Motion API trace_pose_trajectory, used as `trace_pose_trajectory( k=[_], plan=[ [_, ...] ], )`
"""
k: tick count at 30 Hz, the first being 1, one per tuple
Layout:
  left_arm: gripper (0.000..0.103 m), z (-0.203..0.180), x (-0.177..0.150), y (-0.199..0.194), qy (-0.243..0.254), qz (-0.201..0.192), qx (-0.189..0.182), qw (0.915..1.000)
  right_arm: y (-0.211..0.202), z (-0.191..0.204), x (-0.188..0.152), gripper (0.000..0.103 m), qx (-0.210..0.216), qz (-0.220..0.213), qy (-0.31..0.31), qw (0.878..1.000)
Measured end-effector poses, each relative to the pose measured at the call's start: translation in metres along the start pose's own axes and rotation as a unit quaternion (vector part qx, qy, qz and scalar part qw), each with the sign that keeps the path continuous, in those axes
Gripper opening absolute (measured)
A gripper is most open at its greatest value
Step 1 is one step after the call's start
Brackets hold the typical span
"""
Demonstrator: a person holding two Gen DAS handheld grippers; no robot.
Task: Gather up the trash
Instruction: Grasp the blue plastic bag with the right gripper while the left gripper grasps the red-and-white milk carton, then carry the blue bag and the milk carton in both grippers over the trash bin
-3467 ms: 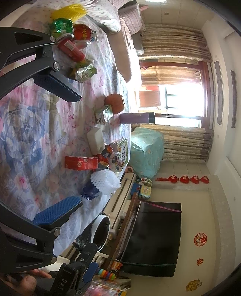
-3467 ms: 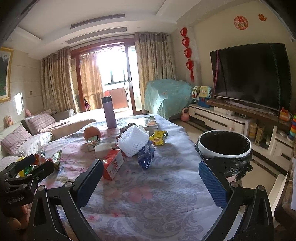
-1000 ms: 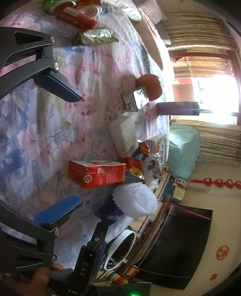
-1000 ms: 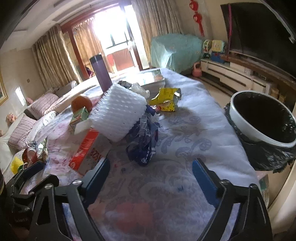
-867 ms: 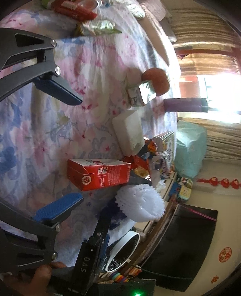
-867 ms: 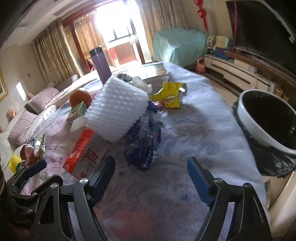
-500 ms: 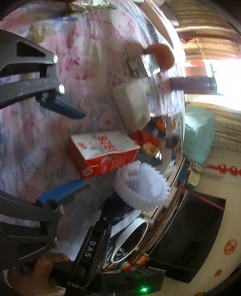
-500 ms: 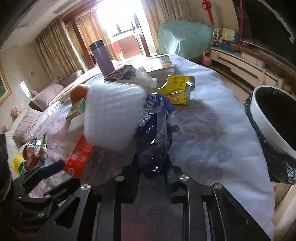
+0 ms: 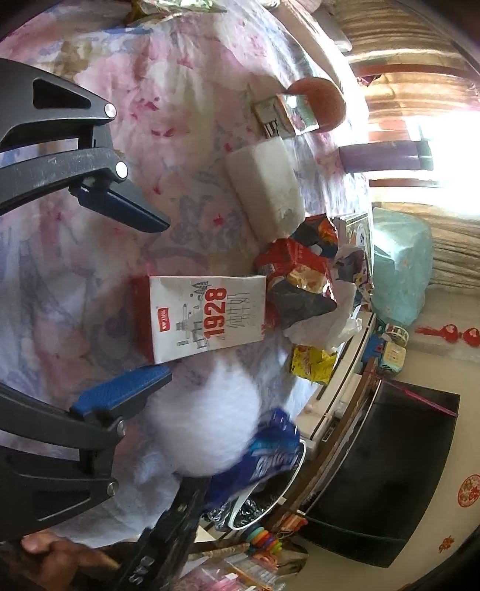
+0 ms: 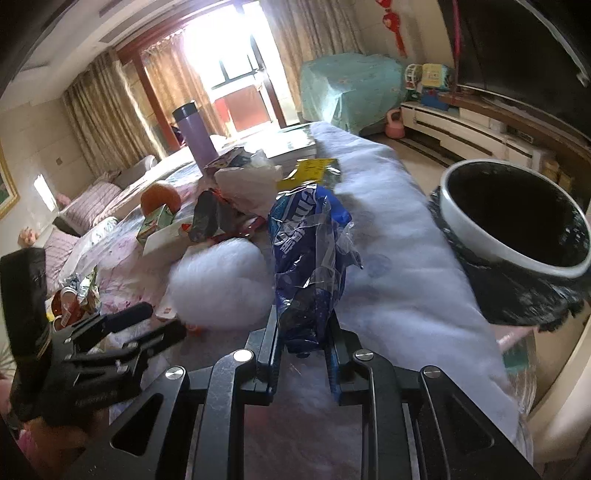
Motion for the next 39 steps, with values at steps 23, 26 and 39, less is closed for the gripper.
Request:
trace_pose_trajectory(
  k=[23, 26, 39],
  plan=[
    [0.049, -0.024, 0.033, -0.021, 0.029, -0.028, -0.008, 0.9992, -0.031, -0.041, 0.004, 0.019, -0.011, -0.039, 0.032, 0.999],
    [0.049, -0.040, 0.039, -0.024, 0.043, -0.030, -0.026, 0.9983, -0.034, -0.047, 0.006, 0.019, -0.015, -0.044, 0.035, 0.998],
    [0.049, -0.084, 0.067, 0.006, 0.094, -0.019, -0.082, 0.9920, -0.053, -0.089, 0.015, 0.019, -0.041, -0.055, 0.062, 0.996]
  ],
)
Point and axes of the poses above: each gripper's, at about its wrist camera, not at the fingertips, and y roughly the way its jaws point, z to its left, x to its top, the point moved 3 cm from there along y, roughly the way its jaws point, and after that the axes turned 3 degrees about z, right-handed, at the moved point
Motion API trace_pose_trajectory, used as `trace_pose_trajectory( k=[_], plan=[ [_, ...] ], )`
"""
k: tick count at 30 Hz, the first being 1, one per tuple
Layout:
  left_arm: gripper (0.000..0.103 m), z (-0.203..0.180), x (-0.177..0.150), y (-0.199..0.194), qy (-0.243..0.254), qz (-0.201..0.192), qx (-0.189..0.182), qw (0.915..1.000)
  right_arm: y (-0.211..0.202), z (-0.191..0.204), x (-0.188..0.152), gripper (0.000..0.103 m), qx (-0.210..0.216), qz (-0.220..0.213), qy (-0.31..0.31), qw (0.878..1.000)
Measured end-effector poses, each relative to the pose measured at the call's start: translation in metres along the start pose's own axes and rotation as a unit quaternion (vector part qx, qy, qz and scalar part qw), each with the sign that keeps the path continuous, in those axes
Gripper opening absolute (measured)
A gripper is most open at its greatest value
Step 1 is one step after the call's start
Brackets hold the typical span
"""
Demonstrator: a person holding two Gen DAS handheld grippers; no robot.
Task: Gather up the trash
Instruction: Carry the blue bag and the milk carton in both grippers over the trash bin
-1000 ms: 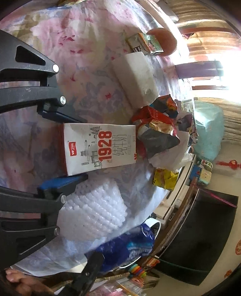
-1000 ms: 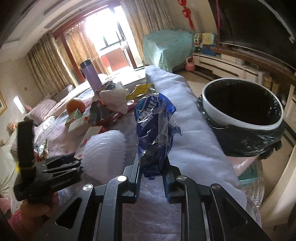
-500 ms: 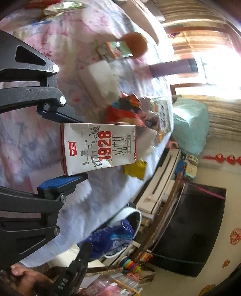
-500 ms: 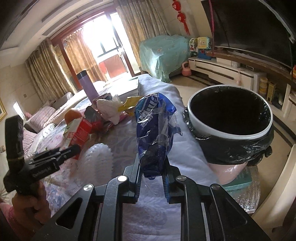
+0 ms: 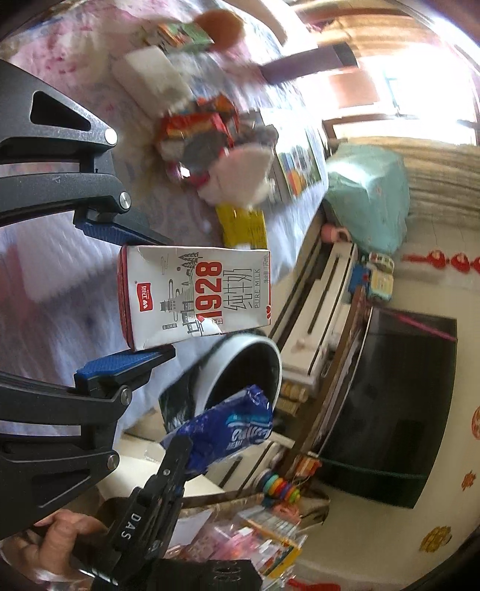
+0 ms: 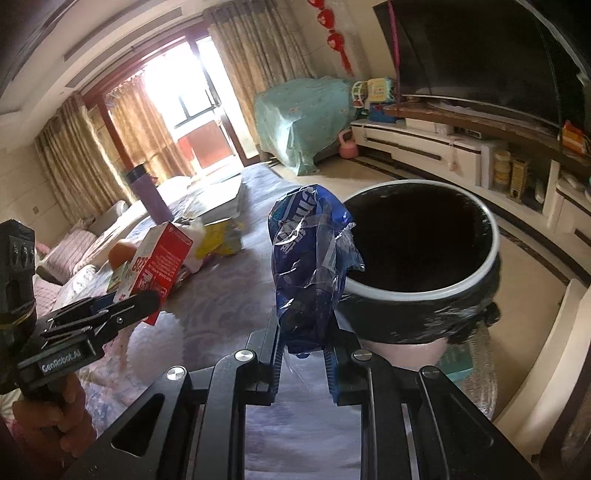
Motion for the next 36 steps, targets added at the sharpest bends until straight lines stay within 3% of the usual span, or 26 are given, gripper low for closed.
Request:
trace_pose_trajectory(
  k=[13, 36],
  plan=[
    [0.049, -0.013, 0.027, 0.040, 0.031, 0.020, -0.032, 0.9988, -0.006, -0.035, 0.011, 0.019, -0.024, 0.001, 0.024, 0.999],
    [0.049, -0.054, 0.082, 0.108, 0.060, 0.047, -0.052, 0.9957, 0.013, -0.081, 0.044, 0.020, -0.043, 0.020, 0.030, 0.998]
  ],
)
Point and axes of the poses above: each gripper's, at about its wrist camera, not at the fingertips, and y roughly the way its jaws point, z to its left, x to its top, the point moved 3 cm from there along y, roughly the way its jaws point, and after that the axes turned 3 degrees about z, right-handed, at the moved point
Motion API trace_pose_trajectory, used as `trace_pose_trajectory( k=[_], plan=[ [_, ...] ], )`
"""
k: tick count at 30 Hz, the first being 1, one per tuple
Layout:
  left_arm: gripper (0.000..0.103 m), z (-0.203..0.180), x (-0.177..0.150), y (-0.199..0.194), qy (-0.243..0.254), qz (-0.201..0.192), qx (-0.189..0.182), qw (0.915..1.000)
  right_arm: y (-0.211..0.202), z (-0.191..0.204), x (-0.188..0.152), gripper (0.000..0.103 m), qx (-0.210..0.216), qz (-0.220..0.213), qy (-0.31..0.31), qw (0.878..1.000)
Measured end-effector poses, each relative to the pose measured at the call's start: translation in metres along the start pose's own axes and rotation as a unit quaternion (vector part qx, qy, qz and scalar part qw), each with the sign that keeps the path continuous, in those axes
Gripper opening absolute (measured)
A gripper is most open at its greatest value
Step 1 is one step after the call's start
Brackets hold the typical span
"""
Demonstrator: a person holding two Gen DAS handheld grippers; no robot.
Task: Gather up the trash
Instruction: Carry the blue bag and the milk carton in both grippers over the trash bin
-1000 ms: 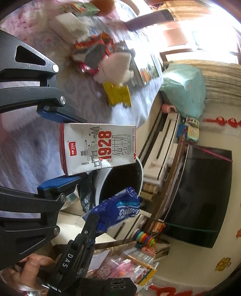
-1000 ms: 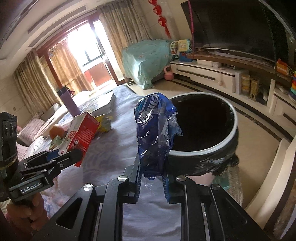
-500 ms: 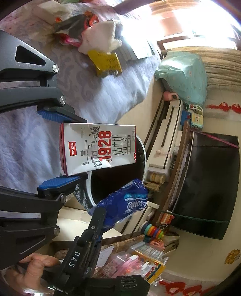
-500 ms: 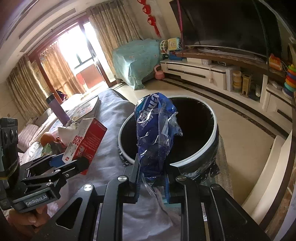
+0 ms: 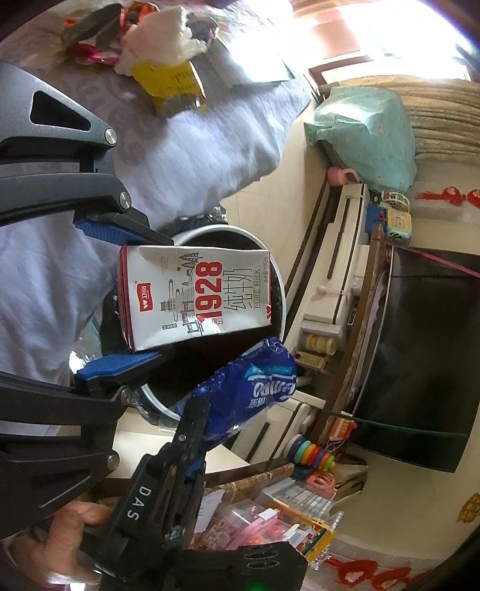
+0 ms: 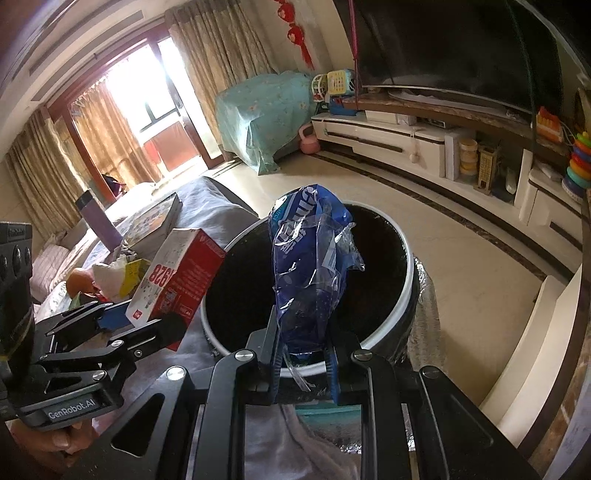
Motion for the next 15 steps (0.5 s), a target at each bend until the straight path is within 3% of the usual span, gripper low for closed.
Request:
trace_pose_trajectory(
  k=[15],
  plan=[
    [0.050, 0.002, 0.026, 0.030, -0.014, 0.010, -0.006, 0.9998, 0.013, -0.013, 0.016, 0.023, -0.005, 0.006, -0.003, 1.000]
  ],
)
Point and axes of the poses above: each gripper's, at about its wrist camera, not at the fingertips, and y roughly the way its jaws point, z to its left, x to its top, the point moved 3 cm from there along y, roughly the way its jaws point, and after that the axes turned 3 degrees about z, right-handed, at the moved point
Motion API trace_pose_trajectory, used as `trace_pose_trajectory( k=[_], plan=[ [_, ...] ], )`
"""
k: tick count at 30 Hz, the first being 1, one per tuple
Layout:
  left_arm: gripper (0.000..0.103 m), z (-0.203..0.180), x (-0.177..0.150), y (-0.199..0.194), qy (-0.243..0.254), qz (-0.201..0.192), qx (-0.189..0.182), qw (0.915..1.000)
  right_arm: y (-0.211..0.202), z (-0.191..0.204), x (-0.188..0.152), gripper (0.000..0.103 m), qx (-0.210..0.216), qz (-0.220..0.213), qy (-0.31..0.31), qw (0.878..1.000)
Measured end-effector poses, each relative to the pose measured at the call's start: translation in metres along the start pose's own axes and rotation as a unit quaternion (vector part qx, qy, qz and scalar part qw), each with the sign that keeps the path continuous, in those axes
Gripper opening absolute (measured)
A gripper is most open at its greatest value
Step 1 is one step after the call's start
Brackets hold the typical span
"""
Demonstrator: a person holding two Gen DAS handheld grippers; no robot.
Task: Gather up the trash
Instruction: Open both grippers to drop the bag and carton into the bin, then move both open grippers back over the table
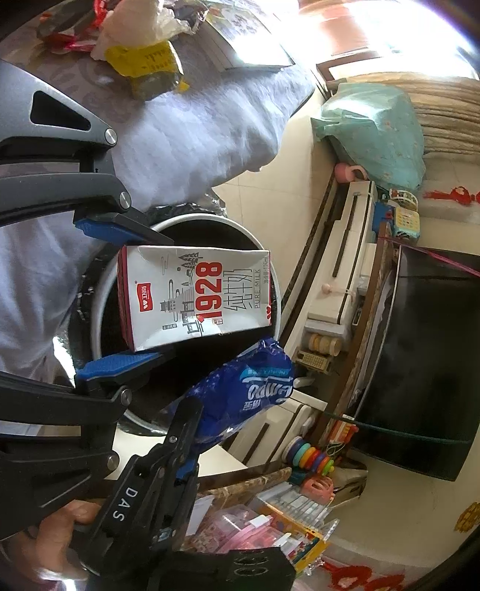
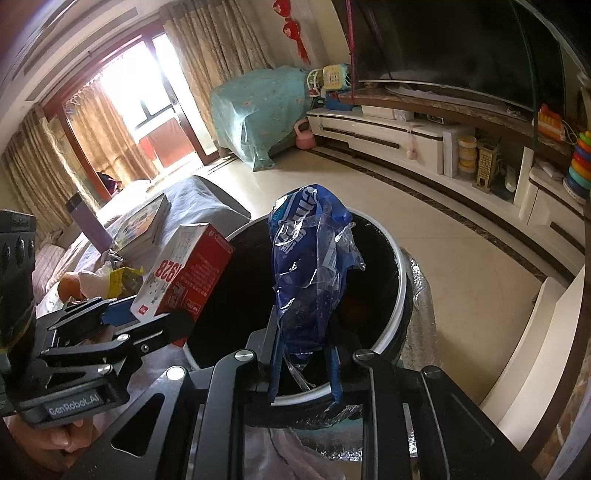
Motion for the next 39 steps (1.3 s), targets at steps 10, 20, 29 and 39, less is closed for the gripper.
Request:
trace_pose_trajectory(
  k=[10, 20, 29, 39],
  plan=[
    [0.061, 0.004, -0.001, 0.003, -0.014, 0.002, 0.004, 0.9999, -0.002, -0.008, 0.004, 0.051, 0.007, -0.004, 0.016, 1.000],
    [0.065, 0.012, -0.049, -0.050, -0.038, -0.034, 0.016, 0.9986, -0.024, 0.013, -0.012, 0.071, 0.033, -0.032, 0.027, 0.999],
    [0.065, 0.031, -0.096, -0.096, -0.066, -0.051, 0.026, 0.9962, -0.030, 0.053, -0.036, 0.079, 0.063, -0.030, 0.024, 0.997],
    [0.068, 0.068, -0.144, -0.158, -0.113, -0.079, 0.049, 0.9892, -0.028, 0.100, -0.056, 0.083, 0.095, -0.017, 0.000, 0.995]
  ],
)
Point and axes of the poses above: each gripper's, at about its wrist camera, not at the fingertips, and y roughly the way its jaws point, z to its left, x to its top, the point moved 3 cm from there along y, roughly the way its jaws point, and after that the axes turned 3 degrees about z, right-handed, at the moved point
